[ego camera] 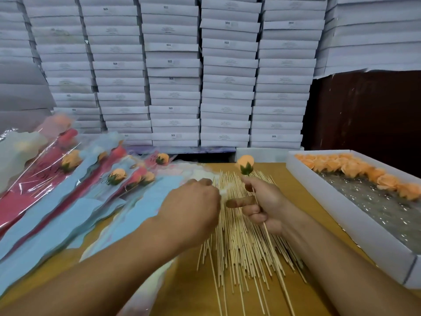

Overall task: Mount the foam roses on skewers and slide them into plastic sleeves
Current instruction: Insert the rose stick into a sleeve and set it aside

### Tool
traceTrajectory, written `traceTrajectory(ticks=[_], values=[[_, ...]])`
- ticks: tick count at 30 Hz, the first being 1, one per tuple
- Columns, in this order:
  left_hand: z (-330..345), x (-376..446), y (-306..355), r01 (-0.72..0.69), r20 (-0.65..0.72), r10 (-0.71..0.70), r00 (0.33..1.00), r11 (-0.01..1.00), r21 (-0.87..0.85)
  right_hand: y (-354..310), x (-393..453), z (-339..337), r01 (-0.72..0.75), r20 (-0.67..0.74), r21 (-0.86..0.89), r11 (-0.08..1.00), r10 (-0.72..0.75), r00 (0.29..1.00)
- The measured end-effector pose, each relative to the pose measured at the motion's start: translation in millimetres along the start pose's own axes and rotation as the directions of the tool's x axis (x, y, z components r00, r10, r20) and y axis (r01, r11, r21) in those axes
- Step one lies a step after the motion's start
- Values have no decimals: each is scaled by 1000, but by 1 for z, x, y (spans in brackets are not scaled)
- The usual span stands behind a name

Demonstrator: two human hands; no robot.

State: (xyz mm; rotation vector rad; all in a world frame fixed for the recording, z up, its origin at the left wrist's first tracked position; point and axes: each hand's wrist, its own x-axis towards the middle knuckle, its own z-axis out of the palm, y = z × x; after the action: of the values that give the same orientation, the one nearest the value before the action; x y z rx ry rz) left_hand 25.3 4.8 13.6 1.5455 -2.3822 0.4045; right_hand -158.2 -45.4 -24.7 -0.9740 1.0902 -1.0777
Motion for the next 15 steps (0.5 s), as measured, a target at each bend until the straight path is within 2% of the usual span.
traceTrajectory(ticks=[9,11,13,15], values=[[-14,-23,39,-140,177,137,975,990,5,5,2,-1,121,-137,-87,989,-132,982],[-15,-23,39,-142,187,160,969,984,-110,4,2,-2,134,-157,-64,989,-142,977],[-16,-20,36,-81,159,137,978,945,-316,1,0,-2,140,-140,-34,990,-143,980],[-15,-15,30,58,153,38,987,816,-575,-2,-2,-2,135,-109,28,990,-131,985]])
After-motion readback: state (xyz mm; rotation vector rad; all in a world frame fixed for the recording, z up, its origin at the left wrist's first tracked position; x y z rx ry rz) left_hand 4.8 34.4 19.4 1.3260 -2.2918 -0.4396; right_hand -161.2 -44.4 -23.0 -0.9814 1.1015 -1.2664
